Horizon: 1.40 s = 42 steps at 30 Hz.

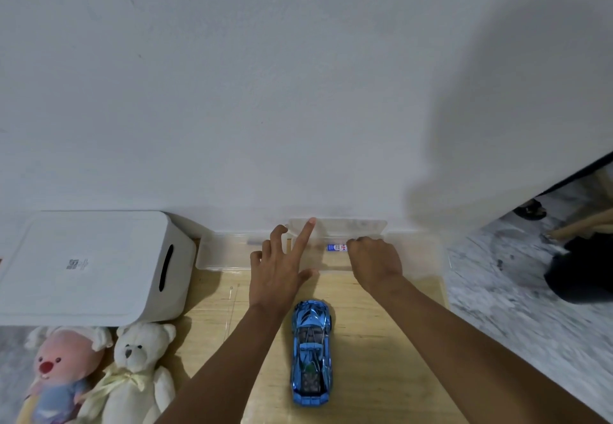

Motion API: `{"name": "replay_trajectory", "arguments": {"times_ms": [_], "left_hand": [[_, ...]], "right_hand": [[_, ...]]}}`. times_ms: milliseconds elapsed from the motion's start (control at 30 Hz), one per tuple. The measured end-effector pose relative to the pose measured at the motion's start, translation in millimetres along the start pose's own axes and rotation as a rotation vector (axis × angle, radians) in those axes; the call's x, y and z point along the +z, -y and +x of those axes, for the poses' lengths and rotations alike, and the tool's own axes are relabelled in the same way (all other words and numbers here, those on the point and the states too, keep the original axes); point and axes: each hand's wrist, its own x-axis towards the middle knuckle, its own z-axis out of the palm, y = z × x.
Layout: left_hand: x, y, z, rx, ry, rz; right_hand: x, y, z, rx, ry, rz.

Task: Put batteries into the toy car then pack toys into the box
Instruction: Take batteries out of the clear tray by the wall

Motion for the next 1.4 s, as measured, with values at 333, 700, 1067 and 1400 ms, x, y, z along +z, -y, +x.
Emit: {"name": "replay_trajectory", "arguments": {"times_ms": [333,700,1067,1400], "left_hand": [[-0.1,-1.4,0.2,-0.002,0.022,-0.013],[4.2,1.7,0.0,0.016,-0.032,-0.015],[1.7,0.9,0.4,0.013,0.033,0.009],[6.4,2.5,0.7,0.015,-0.034,-0.036]], "right_hand": [[5.4,0.6,8.4,0.015,0.028,0.005],[4.1,-14.2,-2.0,0.031,-0.164,0.276],[11.7,-0.4,7.4,0.012,-0.131,0.397],[12.3,15.9,18.8,0.002,-0.088,0.199]]}}
